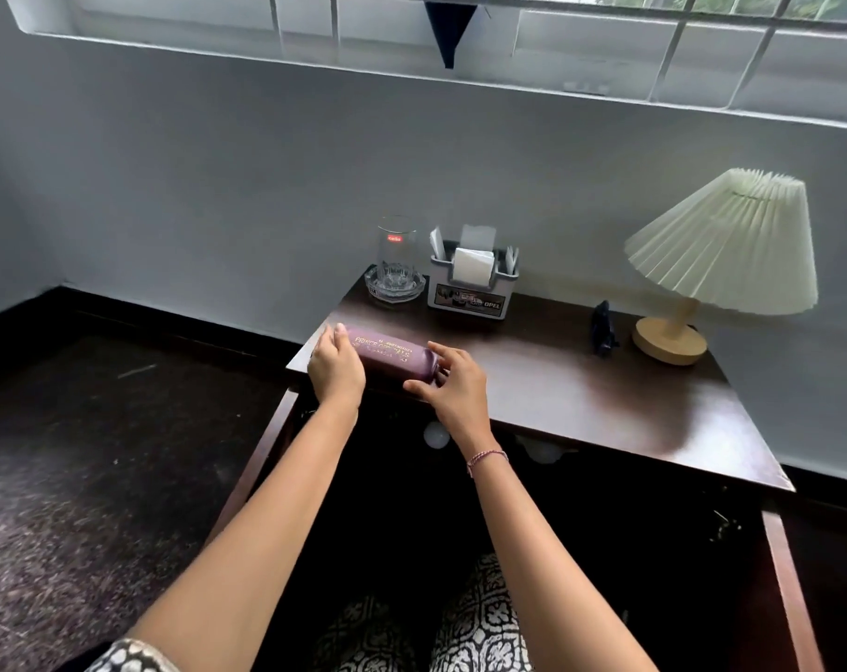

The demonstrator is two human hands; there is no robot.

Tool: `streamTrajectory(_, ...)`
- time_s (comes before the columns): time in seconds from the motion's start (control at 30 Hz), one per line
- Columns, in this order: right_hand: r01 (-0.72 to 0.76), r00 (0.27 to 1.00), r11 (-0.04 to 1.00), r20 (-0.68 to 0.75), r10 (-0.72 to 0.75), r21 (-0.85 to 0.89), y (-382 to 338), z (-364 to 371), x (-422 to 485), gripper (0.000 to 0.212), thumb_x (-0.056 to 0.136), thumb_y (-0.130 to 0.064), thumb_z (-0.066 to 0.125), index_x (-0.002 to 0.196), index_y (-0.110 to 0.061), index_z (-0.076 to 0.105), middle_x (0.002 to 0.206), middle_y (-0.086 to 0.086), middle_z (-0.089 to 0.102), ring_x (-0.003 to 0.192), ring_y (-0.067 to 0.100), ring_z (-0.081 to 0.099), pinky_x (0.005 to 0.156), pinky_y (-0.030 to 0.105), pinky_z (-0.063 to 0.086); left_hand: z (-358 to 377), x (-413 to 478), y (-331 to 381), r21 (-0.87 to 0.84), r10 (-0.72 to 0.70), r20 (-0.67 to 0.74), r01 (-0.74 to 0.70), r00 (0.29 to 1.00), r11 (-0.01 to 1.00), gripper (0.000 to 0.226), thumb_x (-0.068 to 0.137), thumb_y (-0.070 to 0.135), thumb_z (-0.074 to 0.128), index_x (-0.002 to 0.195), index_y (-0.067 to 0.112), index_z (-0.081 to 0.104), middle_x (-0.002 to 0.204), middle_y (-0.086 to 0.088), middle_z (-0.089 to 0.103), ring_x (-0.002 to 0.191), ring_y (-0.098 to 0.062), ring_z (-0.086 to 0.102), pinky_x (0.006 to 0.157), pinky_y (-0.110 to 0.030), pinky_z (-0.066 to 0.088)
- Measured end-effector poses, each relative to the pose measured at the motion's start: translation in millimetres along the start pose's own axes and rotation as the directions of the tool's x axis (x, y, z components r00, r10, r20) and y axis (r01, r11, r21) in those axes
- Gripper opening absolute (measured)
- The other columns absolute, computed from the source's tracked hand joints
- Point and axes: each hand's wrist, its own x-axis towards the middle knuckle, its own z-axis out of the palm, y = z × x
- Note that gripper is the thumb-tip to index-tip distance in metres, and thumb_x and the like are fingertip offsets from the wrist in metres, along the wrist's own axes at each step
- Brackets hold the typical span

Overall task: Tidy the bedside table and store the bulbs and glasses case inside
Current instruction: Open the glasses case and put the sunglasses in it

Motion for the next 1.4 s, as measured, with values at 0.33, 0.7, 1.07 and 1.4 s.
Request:
streamTrajectory(0.33,0.006,0.987,0.988,-0.159,-0.031,-0.152,23.2,-46.7,-1.7,0.063,0.065,-0.019,0.084,0.122,-0.005,0.060,0.118,0.011,0.060,0.111,0.021,0.056,0.097,0.015,0.033,36.2,-28.6,4.8,0.017,0.094,0.106,-0.096,0.990,0.995,0.030,0.098,0.024,0.040,0.077,0.010,0.057,0.080,-0.012,0.057,0.080,-0.025,0.052,0.069,-0.032,0.034)
streamTrajectory(0.7,0.020,0.990,0.862,-0.112,-0.089,-0.507,59.9,-113.5,13.7,0.071,0.072,-0.040,0.077,0.131,-0.008,0.054,0.123,0.010,0.055,0.109,0.031,0.052,0.098,0.036,0.041,84.9,-47.3,6.8,0.025,0.241,0.438,-0.280,0.866,0.960,0.043,0.084,0.028,0.068,0.121,0.007,0.062,0.118,-0.010,0.064,0.104,-0.020,0.063,0.094,-0.026,0.049)
streamTrajectory(1.07,0.214,0.962,0.773,-0.010,-0.274,-0.598,72.5,-111.8,9.5,0.051,0.085,-0.033,0.065,0.123,0.000,0.056,0.118,0.016,0.062,0.111,0.033,0.055,0.097,0.040,0.044,91.9,-32.0,-1.0,0.017,0.276,0.546,-0.340,0.791,0.940,0.054,0.065,0.037,0.083,0.103,0.018,0.049,0.101,0.000,0.063,0.092,-0.014,0.063,0.085,-0.025,0.051)
streamTrajectory(1.4,0.255,0.941,0.715,-0.003,-0.339,-0.651,64.9,-111.9,5.8,0.046,0.086,-0.039,0.056,0.107,0.002,0.064,0.102,0.018,0.069,0.094,0.035,0.066,0.084,0.045,0.055,85.1,-25.2,4.1,-0.060,0.225,0.671,-0.251,0.706,0.966,0.039,0.068,0.021,0.082,0.103,0.018,0.067,0.096,-0.007,0.069,0.087,-0.015,0.062,0.087,-0.029,0.050)
